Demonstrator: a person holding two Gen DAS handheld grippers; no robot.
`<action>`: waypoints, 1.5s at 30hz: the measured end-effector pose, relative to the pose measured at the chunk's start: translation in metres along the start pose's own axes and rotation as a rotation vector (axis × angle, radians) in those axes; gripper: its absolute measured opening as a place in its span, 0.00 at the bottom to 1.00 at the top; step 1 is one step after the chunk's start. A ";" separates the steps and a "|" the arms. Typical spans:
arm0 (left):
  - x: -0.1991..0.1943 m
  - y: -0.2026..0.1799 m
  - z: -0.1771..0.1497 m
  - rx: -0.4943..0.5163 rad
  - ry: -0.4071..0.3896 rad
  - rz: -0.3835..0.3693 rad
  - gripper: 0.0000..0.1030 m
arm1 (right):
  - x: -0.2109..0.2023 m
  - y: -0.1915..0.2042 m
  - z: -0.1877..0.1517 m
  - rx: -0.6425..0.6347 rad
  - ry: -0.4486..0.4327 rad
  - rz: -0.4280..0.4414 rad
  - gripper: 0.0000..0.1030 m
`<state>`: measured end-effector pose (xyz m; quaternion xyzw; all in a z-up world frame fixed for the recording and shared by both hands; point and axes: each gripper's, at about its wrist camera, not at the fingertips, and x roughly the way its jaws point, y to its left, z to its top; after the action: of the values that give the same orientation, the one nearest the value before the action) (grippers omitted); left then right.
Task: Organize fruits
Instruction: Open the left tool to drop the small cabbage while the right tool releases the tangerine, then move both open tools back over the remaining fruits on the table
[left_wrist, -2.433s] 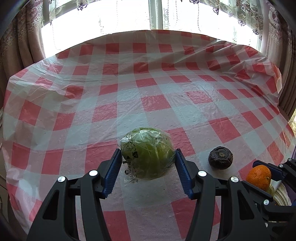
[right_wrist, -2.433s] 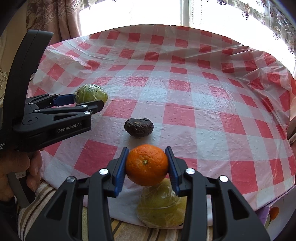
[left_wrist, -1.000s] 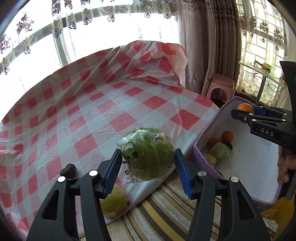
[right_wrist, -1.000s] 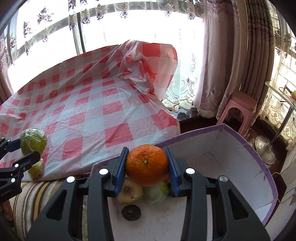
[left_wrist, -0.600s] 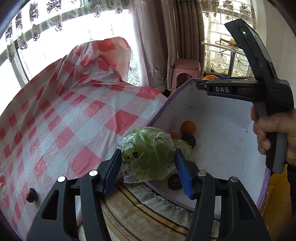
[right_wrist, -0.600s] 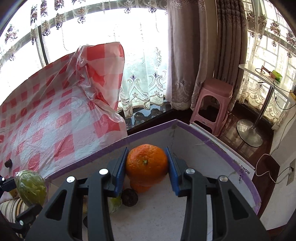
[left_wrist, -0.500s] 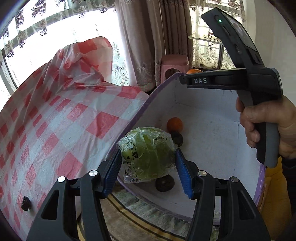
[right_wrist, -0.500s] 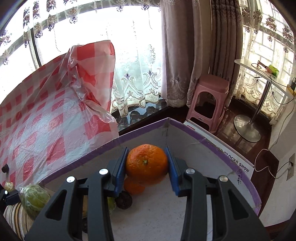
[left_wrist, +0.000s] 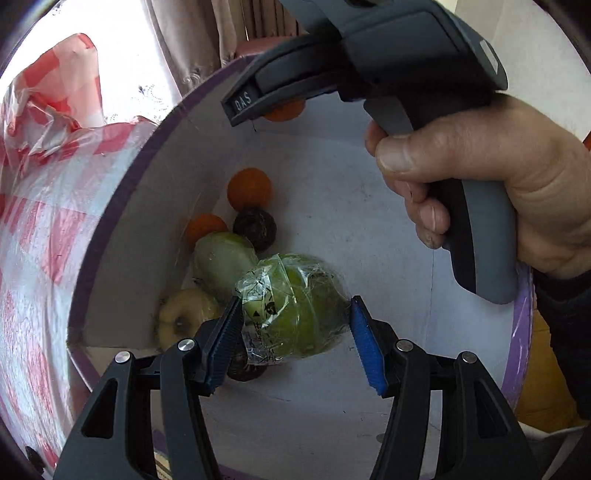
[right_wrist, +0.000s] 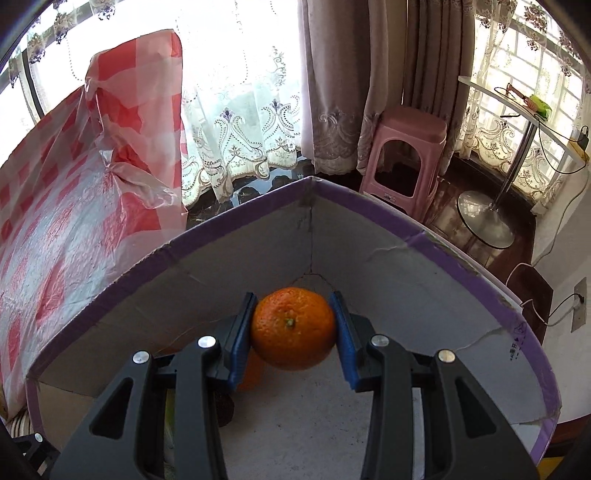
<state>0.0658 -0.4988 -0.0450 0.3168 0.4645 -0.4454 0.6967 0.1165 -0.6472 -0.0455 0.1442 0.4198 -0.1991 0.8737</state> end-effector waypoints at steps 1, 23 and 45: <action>0.004 -0.001 0.001 0.005 0.014 0.006 0.55 | 0.003 0.001 -0.001 -0.003 0.004 -0.002 0.39; 0.021 0.015 0.006 -0.062 0.037 0.034 0.65 | 0.012 0.008 -0.007 -0.026 0.022 -0.034 0.54; -0.078 0.044 -0.024 -0.231 -0.309 0.181 0.70 | -0.073 0.014 0.003 0.004 -0.156 0.053 0.72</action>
<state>0.0839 -0.4357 0.0198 0.2034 0.3696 -0.3681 0.8285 0.0835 -0.6201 0.0151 0.1412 0.3460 -0.1875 0.9084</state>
